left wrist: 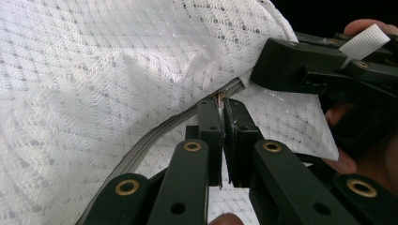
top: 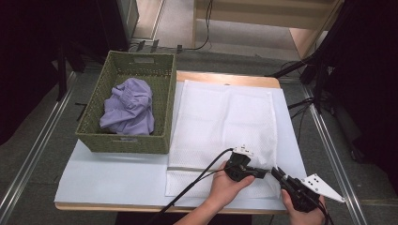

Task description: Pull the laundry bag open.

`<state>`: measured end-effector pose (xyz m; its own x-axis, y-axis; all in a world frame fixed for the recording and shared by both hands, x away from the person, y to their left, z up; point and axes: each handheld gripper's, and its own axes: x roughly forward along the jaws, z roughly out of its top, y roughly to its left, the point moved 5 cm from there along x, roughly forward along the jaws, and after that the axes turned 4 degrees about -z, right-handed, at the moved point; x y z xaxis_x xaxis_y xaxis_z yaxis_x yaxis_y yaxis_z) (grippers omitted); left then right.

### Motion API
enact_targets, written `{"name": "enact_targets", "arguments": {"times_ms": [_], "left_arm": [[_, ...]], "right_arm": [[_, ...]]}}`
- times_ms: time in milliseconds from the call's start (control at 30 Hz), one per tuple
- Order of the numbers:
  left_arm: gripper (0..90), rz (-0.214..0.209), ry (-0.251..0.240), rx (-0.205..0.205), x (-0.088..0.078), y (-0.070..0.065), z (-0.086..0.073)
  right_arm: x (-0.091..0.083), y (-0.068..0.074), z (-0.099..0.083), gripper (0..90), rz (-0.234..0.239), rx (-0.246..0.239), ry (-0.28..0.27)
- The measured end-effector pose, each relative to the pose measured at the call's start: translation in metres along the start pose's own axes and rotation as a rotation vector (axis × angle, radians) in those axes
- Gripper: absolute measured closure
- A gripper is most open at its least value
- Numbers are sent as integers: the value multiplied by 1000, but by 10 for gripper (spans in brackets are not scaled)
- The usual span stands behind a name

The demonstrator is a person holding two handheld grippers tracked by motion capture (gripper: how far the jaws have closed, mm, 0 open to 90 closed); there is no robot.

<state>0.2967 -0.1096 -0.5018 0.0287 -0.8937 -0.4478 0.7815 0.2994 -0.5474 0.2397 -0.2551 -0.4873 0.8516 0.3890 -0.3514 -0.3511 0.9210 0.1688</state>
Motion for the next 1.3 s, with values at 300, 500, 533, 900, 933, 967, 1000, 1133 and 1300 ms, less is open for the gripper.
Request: {"name": "enact_targets", "arguments": {"times_ms": [300,500,533,900,933,967,1000,1133,1300], "left_arm": [[878,76,2,47,-5,-1,-5],[878,112,14,70,-9,-1,-9],[877,120,13,80,-10,-1,-10],[877,171,6,70,-30,7,-18],[877,175,1,68,-32,7,-18],[877,179,3,69,-34,8,-19],[877,182,-3,67,-36,9,-20],[877,197,-7,60,-42,11,-23],[876,215,-8,58,-52,14,-26]], "right_arm": [[-1,0,1,881,-24,-4,-6],[-2,-1,1,880,-33,-6,-2],[-1,-1,0,880,-36,-10,-2],[-4,-6,1,881,-73,-11,-10],[-4,-6,2,880,-76,-14,-12],[-4,-6,2,880,-80,-17,-13],[-5,-6,2,881,-80,-17,-14],[-5,-6,2,881,-84,-14,-15],[-5,-7,2,880,-90,-9,-13]]}}
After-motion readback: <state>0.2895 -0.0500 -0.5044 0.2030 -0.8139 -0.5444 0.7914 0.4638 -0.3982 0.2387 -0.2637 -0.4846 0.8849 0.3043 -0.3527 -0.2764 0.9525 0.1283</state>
